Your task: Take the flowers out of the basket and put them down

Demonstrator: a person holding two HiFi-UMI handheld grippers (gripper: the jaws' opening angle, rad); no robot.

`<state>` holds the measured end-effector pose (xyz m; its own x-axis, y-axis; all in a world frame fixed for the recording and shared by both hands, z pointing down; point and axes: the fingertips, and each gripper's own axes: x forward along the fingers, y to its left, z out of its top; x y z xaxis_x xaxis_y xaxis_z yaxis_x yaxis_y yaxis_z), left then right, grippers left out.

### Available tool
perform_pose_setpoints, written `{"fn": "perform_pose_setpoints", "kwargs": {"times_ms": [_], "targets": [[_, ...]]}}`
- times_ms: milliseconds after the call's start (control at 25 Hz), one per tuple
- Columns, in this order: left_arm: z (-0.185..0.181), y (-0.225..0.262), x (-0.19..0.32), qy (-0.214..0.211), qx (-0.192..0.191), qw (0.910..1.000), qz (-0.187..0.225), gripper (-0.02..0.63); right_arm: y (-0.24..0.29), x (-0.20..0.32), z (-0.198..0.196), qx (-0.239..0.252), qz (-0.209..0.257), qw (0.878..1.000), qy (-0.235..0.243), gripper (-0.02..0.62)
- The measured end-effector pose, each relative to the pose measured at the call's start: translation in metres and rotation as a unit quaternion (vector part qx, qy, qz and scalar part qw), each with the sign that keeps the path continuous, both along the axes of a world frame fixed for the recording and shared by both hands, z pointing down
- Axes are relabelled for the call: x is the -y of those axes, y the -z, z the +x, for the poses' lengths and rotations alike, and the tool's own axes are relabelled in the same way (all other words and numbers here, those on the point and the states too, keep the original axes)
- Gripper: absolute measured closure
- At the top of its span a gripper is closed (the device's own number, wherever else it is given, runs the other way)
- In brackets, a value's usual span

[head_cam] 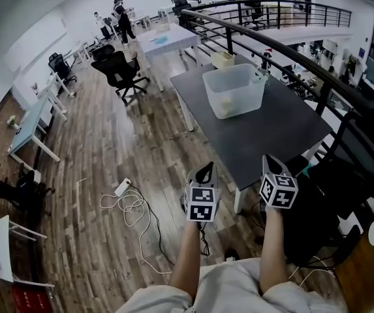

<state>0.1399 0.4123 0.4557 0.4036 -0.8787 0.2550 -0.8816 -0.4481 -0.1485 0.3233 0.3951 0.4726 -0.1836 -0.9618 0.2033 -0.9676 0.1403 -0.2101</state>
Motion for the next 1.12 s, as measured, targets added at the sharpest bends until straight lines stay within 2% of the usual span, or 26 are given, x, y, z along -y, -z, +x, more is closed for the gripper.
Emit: {"fn": "perform_pose_setpoints", "kwargs": {"times_ms": [120, 320, 480, 600, 760, 1120], "targets": [[0.004, -0.003, 0.004, -0.002, -0.037, 0.9993, -0.009, 0.586, -0.003, 0.007, 0.009, 0.019, 0.002, 1.0, -0.006, 0.577], [-0.004, -0.009, 0.006, 0.006, -0.043, 0.9989, -0.015, 0.586, -0.008, 0.021, 0.004, 0.032, -0.004, 0.999, 0.012, 0.577], [-0.02, -0.016, 0.015, 0.014, -0.089, 0.9957, -0.023, 0.586, -0.016, 0.034, -0.011, 0.034, -0.012, 0.999, 0.033, 0.577], [-0.036, -0.028, 0.03, 0.024, -0.076, 0.9963, -0.034, 0.586, -0.018, 0.047, -0.024, 0.027, -0.006, 0.999, 0.041, 0.577], [-0.051, -0.033, 0.056, 0.03, -0.088, 0.9949, -0.04, 0.586, 0.0, 0.07, -0.026, 0.033, 0.025, 0.999, 0.03, 0.577], [-0.086, -0.038, 0.123, 0.022, -0.097, 0.9935, -0.054, 0.586, -0.015, 0.124, -0.057, 0.001, -0.009, 0.999, 0.04, 0.577]]}}
